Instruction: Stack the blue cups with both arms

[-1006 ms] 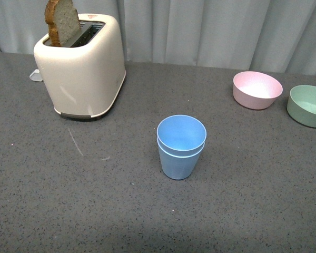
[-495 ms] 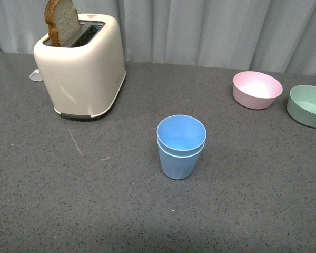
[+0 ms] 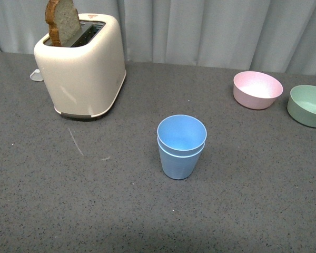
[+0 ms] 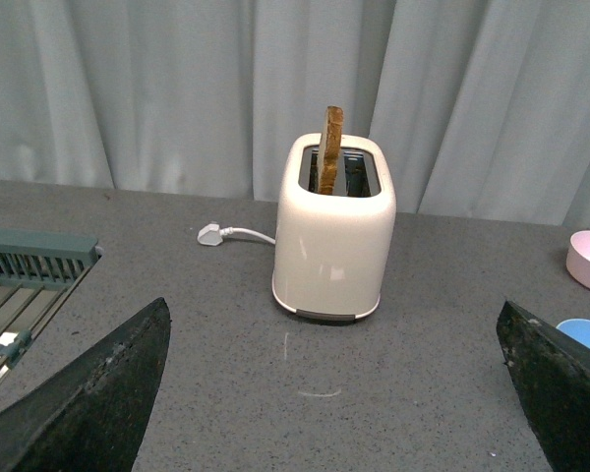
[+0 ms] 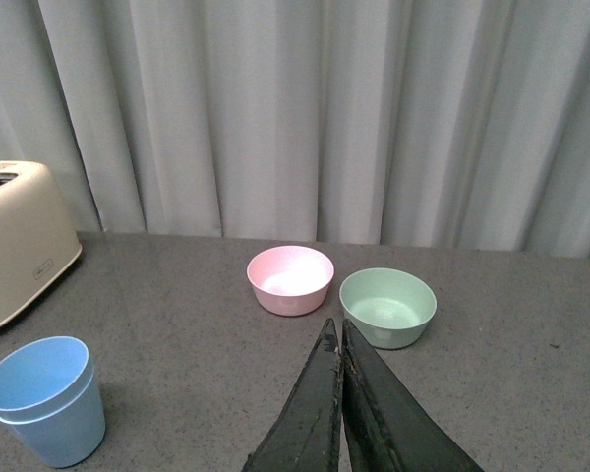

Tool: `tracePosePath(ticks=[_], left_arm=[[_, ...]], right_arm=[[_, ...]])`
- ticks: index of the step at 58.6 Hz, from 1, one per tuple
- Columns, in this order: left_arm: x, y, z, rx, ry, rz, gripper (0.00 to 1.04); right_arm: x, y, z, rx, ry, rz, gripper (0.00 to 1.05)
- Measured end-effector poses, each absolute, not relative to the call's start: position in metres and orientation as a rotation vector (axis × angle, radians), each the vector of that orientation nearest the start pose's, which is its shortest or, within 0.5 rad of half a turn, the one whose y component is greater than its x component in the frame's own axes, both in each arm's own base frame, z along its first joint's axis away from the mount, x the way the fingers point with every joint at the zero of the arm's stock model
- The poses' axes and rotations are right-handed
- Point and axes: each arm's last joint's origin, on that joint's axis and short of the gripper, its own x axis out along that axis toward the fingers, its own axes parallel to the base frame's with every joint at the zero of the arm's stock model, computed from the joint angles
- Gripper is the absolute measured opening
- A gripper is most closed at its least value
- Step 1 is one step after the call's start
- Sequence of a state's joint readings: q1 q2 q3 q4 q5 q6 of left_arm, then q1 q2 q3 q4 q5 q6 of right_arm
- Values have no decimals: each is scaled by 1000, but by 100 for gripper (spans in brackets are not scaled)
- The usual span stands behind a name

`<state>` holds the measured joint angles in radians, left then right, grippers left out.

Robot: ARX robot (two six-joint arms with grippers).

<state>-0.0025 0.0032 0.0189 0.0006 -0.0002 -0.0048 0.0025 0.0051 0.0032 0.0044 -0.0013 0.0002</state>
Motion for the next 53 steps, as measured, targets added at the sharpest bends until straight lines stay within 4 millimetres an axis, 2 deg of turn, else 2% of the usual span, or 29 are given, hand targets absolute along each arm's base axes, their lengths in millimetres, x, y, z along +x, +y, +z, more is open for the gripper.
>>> tracePosePath(ticks=[6, 11, 19, 27, 34, 36, 53], left_arm=[[97, 0, 170, -5, -16, -2, 98], [97, 0, 170, -5, -16, -2, 98], [97, 0, 170, -5, -16, -2, 98], [97, 0, 170, -5, -16, -2, 98], [97, 0, 170, -5, -16, -2, 98], [97, 0, 170, -5, -16, -2, 98], [97, 0, 170, -5, -16, -2, 98]], right_arm=[[98, 0, 164, 0, 0, 4, 1], [98, 0, 164, 0, 0, 4, 12], [98, 0, 164, 0, -1, 4, 43], [98, 0, 164, 0, -1, 4, 66], [98, 0, 164, 0, -1, 4, 91], [98, 0, 164, 0, -1, 4, 95], [98, 0, 164, 0, -1, 4, 95]])
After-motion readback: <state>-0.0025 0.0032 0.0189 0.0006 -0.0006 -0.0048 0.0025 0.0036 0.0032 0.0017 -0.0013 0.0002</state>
